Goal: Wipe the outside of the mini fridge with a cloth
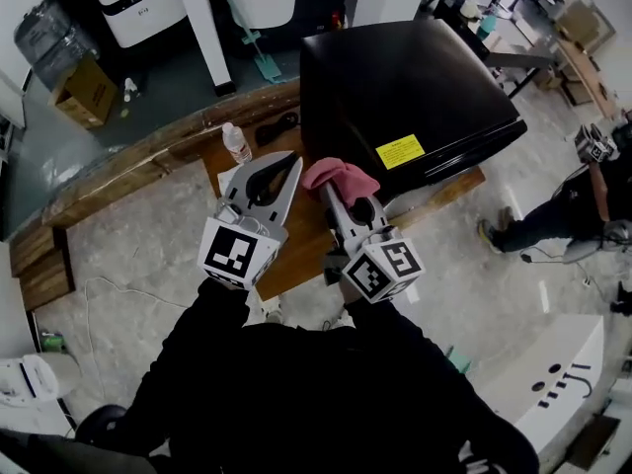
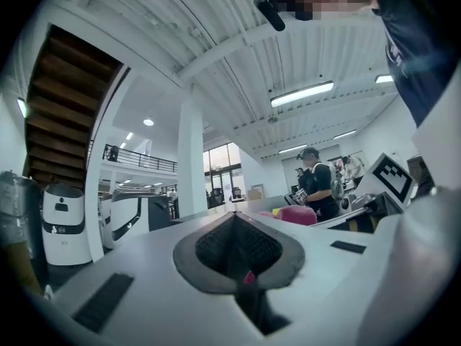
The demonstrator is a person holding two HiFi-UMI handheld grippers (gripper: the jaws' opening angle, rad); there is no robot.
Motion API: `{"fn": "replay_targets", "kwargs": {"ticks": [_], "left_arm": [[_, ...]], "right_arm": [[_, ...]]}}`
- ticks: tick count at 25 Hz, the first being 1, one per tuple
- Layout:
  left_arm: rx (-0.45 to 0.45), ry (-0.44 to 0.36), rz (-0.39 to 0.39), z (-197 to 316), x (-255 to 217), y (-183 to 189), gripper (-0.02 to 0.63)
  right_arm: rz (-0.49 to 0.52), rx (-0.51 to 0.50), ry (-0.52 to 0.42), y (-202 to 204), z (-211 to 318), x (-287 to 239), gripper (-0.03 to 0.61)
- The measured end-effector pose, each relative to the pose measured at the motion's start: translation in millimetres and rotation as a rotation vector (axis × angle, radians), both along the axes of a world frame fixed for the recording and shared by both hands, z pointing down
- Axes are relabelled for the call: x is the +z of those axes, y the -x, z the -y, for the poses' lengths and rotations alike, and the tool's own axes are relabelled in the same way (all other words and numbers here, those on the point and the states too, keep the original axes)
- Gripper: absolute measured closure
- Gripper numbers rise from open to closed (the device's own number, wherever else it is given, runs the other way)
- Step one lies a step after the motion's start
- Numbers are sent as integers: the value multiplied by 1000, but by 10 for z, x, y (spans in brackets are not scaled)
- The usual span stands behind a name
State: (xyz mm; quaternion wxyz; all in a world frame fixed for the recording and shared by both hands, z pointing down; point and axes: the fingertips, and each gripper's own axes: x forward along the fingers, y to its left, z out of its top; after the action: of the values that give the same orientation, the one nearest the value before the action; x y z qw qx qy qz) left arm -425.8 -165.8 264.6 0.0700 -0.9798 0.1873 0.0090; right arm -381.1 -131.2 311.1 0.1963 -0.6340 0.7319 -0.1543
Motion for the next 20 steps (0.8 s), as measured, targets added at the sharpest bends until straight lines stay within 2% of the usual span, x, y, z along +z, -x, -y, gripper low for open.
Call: {"fn": "replay_targets", "kwargs": {"ticks": [3,6,11,15,20], "left_arm": [[102,24,9,228,79,-4,607],[194,9,2,438,101,-69,607],[292,22,-7,530,108,-184,607],[356,34,10,470,154,-337,607],[407,62,53,340,348,-510,607]], "right_arm": [[141,117,13,-40,229,98,474],[301,221,8,-227,435,174,477],[553,355,-29,-516,494,239,477],[625,449,-28,-683,424,380,477],[735,481,-38,-771,378,586,468]]}}
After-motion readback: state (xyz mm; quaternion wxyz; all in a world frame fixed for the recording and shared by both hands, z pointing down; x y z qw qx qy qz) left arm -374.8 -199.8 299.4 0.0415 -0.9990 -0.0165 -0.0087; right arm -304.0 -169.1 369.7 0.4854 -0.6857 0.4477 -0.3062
